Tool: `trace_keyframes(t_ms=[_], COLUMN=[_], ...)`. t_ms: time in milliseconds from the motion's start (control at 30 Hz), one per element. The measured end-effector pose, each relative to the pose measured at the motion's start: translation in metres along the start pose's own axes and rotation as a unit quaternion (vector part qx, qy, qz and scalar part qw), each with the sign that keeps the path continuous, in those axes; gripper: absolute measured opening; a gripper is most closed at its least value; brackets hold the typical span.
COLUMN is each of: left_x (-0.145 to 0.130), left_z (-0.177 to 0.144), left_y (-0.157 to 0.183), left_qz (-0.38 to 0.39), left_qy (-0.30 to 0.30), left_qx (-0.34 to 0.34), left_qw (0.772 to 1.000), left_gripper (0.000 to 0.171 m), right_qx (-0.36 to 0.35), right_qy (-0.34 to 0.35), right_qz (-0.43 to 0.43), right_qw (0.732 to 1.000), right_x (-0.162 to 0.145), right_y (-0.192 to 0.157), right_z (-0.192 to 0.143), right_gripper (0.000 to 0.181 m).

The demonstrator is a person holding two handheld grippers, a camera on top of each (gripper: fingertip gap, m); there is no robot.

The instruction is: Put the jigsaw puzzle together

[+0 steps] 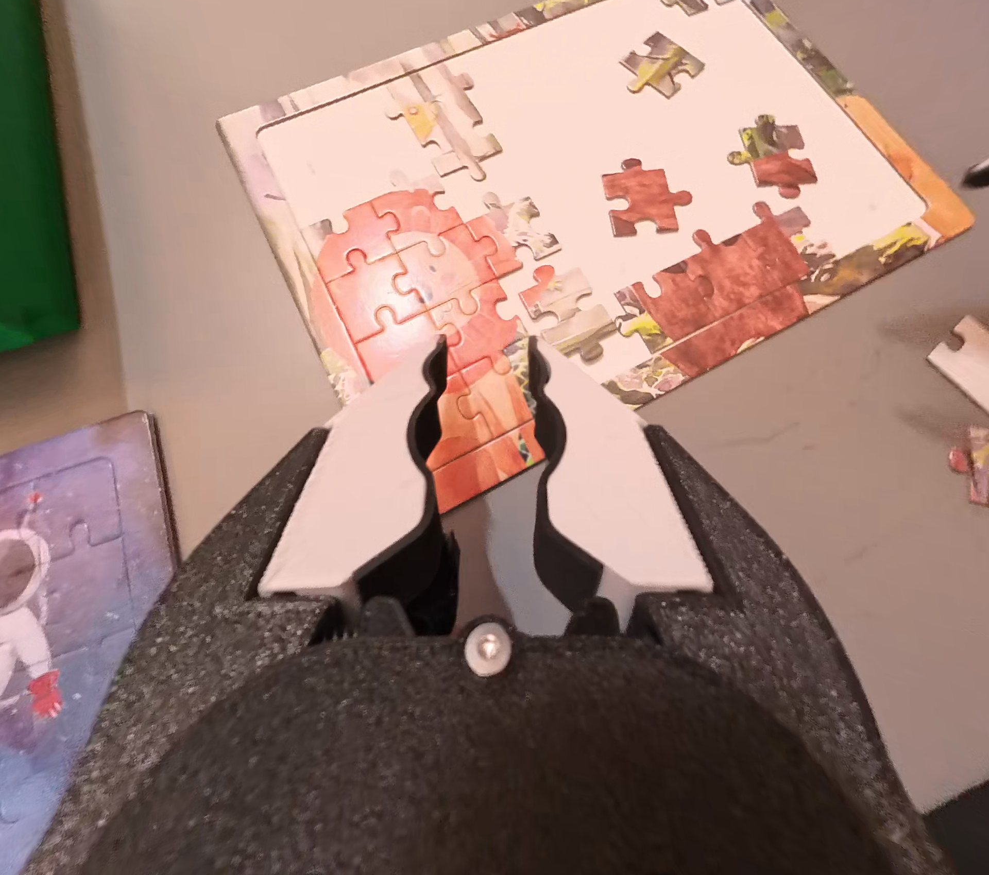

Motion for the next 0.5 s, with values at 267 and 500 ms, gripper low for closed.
trace_keyframes(t_ms=[267,500], left_x=[0.004,0.003], left_z=[0.001,0.017], left_y=[0.009,0.006], left_qz=[-0.021,-0.029], left_qy=[0.033,-0.017], left_qx=[-0.020,-0.072], left_qw=[0.999,0.997], left_gripper=[0.006,0.000], right_qx=[0.016,-0.011], right_qy=[-0.111,-0.143], right_qz=[-0.070,-0.087], right_qw=[0.991,0.986], right_x=[0.017,0.020], right_y=[-0.027,-0.019], right_z=[0.101,0.125], right_gripper=[0.031,0.031])
Point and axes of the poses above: each gripper's, where its closed fingertips meet, z out along the fingers, x out of its top, y = z × x across the jaws, the point moved 5 cm from there along -z, back along the fingers, and after that the axes turned 1 degree about -y, right-handed, at the moved point
